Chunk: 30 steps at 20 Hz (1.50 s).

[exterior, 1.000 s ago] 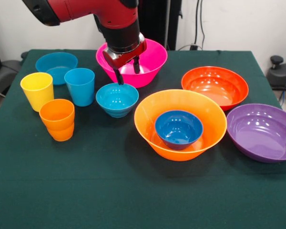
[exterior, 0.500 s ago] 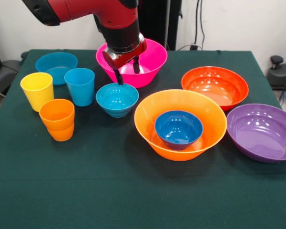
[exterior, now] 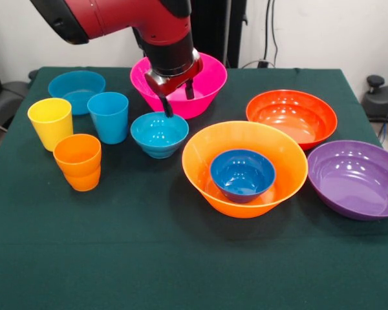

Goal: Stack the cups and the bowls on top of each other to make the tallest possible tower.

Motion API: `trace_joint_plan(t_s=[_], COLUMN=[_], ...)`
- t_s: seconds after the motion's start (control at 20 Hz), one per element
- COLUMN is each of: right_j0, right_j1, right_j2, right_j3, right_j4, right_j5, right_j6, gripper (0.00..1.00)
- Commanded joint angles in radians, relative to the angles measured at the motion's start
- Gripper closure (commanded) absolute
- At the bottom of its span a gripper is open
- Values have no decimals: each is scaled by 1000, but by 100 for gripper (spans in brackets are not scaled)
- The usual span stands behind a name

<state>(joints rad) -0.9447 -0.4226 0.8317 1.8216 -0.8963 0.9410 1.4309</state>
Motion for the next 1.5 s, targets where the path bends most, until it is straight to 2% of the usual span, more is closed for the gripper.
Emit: trace_joint_plan(t_s=[0.05, 0.15, 0.2, 1.15, 1.35, 1.5], right_j0=[18, 19, 12, 24, 14, -7], right_j1=[66, 68, 69, -67, -86, -86], right_j2=[-21, -21, -18, 30, 50, 93], right_j3=[-47, -49, -44, -2, 19, 35], right_j4=[-102, -105, -105, -16, 34, 118], right_j5=[-76, -73, -72, 12, 42, 86], right_j6=[-271, -269, -274, -248, -257, -284], gripper=[0, 0, 100, 100, 100, 100])
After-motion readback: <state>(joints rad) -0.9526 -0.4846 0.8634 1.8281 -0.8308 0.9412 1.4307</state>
